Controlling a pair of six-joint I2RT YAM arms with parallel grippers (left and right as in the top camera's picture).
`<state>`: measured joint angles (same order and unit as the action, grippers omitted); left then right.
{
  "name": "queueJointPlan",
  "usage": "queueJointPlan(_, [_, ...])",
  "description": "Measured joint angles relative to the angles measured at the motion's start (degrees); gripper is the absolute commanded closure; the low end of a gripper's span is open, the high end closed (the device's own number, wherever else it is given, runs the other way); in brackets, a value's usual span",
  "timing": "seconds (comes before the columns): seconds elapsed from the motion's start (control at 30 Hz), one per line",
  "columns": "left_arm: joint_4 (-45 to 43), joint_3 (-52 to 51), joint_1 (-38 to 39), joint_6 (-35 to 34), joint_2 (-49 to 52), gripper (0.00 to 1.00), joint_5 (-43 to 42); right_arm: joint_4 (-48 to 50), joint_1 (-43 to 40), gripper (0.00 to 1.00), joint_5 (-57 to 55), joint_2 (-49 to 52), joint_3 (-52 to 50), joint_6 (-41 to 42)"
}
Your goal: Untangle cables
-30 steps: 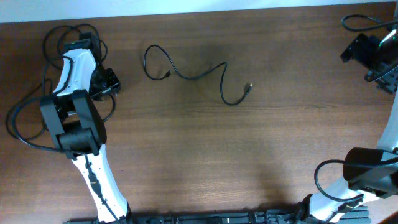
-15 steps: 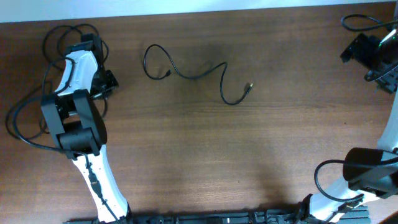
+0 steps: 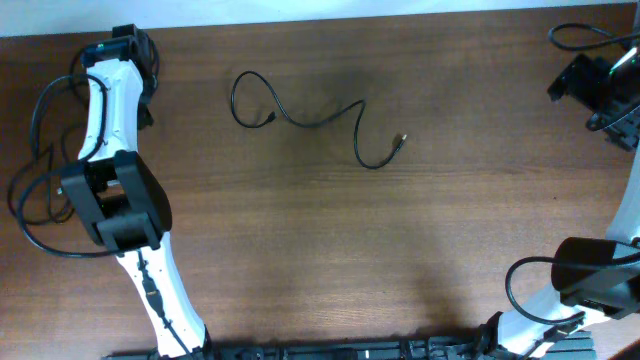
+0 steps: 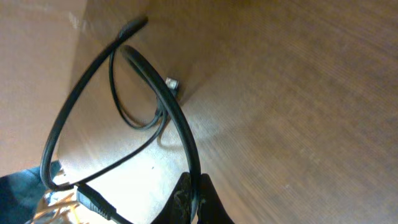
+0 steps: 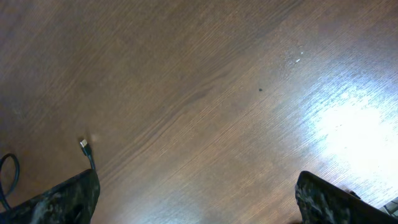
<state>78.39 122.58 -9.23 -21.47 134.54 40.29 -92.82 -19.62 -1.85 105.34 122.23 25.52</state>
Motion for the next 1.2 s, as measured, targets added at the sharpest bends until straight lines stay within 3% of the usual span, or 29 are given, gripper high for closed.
queueJointPlan(0.13, [1.9, -1.0, -2.3, -3.7, 0.0, 0.98, -5.5, 0.0, 0.0, 0.01, 0.0, 0.0, 0.0, 0.0])
queueJointPlan(0.17, [1.5, -2.1, -3.1, -4.7, 0.0, 0.93, -6.2, 0.0, 0.0, 0.02, 0.0, 0.0, 0.0, 0.0])
queueJointPlan(0.27, [-0.6, -5.7, -6.4, -7.1, 0.0, 0.66, -7.5, 0.0, 0.0, 0.02, 0.0, 0.0, 0.0, 0.0])
queueJointPlan(0.4, [1.5, -5.2, -8.2, -7.5, 0.0, 0.61, -7.8, 0.0, 0.0, 0.02, 0.0, 0.0, 0.0, 0.0])
queueJointPlan(0.47, [4.2, -1.2, -8.1, -7.3, 0.0, 0.60, -9.8, 0.0, 0.0, 0.02, 0.0, 0.0, 0.0, 0.0])
queueJointPlan(0.5, [6.5, 2.5, -8.1, -7.2, 0.2, 0.40, -11.5, 0.1, 0.0, 0.01, 0.0, 0.0, 0.0, 0.0])
queueJointPlan(0.6, [11.6, 16.2, -8.1, -7.1, -0.2, 0.32, -14.8, 0.0, 0.0, 0.02, 0.0, 0.0, 0.0, 0.0])
queueJointPlan(0.63, [12.5, 19.3, -8.2, -7.1, -0.2, 0.36, -15.5, 0.0, 0.0, 0.02, 0.0, 0.0, 0.0, 0.0])
queueJointPlan(0.7, [14.8, 20.2, -9.0, -7.0, -0.2, 0.60, -16.8, 0.0, 0.0, 0.02, 0.0, 0.0, 0.0, 0.0])
queueJointPlan(0.73, [15.5, 20.0, -9.8, -6.9, -0.2, 0.66, -17.6, 0.0, 0.0, 0.02, 0.0, 0.0, 0.0, 0.0])
queueJointPlan(0.77, [16.0, 19.3, -10.6, -6.9, -0.2, 0.78, -18.3, 0.0, 0.0, 0.02, 0.0, 0.0, 0.0, 0.0])
queueJointPlan(0.8, [16.4, 17.6, -12.4, -7.0, -0.2, 0.99, -19.3, 0.0, 0.0, 0.02, 0.0, 0.0, 0.0, 0.0])
queueJointPlan(1.0, [12.1, 1.2, -18.3, -6.8, 0.0, 1.00, -27.0, 0.0, 0.0, 0.02, 0.0, 0.0, 0.0, 0.0])
queueJointPlan(1.2, [2.9, -13.8, -18.1, -4.5, 0.0, 1.00, -35.0, 0.0, 0.0, 0.02, 0.0, 0.0, 0.0, 0.0])
